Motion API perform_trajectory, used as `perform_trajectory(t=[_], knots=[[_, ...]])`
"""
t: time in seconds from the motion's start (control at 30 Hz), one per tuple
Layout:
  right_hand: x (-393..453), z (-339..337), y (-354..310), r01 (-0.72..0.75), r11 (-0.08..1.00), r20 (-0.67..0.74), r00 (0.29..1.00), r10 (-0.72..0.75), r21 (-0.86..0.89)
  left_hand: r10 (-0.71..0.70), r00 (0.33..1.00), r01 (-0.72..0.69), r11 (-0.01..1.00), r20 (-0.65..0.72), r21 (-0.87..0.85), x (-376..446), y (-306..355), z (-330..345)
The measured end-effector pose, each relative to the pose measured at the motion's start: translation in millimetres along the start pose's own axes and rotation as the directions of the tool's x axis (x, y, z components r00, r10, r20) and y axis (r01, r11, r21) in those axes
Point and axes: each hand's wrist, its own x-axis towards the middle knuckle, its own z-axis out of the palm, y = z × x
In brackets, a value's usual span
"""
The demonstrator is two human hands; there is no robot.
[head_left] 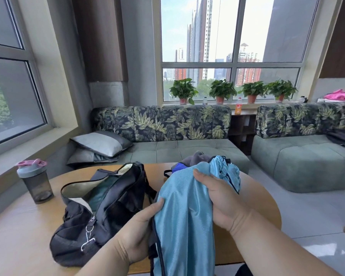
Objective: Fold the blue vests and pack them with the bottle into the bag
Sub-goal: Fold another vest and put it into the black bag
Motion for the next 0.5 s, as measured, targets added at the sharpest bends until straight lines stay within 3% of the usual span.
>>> perform_trajectory(t=[0.37,0.5], knots=[[-0.6,-17.3,-17.0,0.027,0.999,0.005,1.0,-0.027,0.024,0.223,0.973,-0.222,0.975,-0.067,0.02,5.2,33.7,1.8],[-5.1,-25.6,-6.7,-0.07,0.991,0.049,0.996,0.076,-0.112,0.258,0.96,-0.247,0.963,-0.106,0.111,9.6,35.1,1.6]])
